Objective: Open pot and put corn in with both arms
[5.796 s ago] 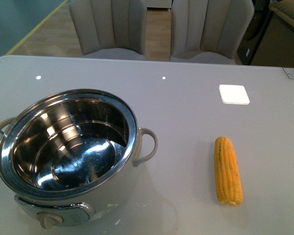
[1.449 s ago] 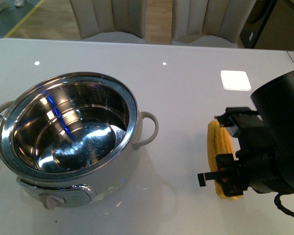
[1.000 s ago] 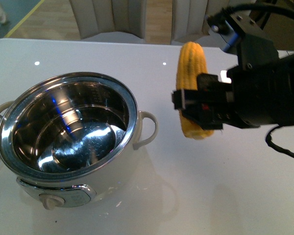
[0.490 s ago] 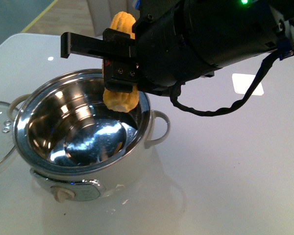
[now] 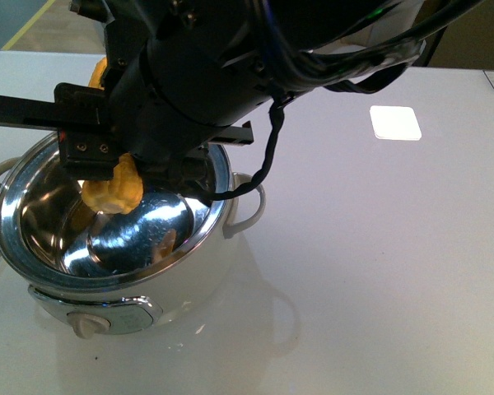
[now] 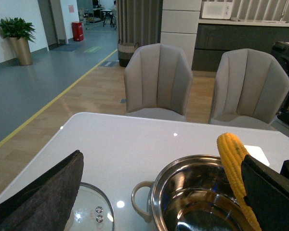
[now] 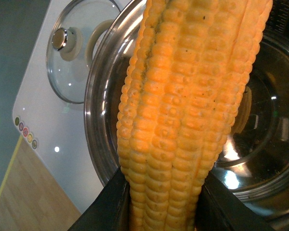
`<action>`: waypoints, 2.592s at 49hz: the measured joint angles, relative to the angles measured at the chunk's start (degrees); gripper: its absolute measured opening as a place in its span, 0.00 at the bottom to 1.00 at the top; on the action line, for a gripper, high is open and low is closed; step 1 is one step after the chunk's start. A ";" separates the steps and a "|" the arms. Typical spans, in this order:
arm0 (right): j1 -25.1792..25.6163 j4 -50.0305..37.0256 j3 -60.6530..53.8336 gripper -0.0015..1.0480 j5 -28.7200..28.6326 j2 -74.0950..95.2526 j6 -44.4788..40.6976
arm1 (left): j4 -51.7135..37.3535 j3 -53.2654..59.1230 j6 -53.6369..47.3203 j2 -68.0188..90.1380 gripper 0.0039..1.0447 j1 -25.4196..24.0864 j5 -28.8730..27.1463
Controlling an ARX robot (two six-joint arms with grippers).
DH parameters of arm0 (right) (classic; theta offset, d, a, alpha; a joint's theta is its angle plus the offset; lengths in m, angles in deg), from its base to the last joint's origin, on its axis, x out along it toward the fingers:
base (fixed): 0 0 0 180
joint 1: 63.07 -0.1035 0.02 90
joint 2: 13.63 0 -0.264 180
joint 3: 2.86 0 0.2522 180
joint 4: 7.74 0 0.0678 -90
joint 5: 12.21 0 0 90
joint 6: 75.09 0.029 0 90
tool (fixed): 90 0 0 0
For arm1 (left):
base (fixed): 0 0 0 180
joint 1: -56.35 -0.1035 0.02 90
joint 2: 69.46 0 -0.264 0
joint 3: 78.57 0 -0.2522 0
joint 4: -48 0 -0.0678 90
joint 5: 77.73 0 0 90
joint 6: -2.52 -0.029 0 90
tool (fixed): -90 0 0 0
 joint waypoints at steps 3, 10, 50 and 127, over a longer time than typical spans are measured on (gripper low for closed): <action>-0.22 0.24 1.36 0.27 -1.11 0.90 0.90 | 0.00 0.00 0.00 0.00 0.93 0.00 0.00; -0.17 0.55 3.28 0.29 -1.84 1.92 2.14 | 0.00 0.00 0.00 0.00 0.93 0.00 0.00; 0.55 3.30 5.73 0.60 -0.70 7.89 2.54 | 0.00 0.00 0.00 0.00 0.93 0.00 0.00; 36.15 -13.66 -54.82 0.91 10.03 -69.40 -7.69 | 0.00 0.00 0.00 0.00 0.93 0.00 0.00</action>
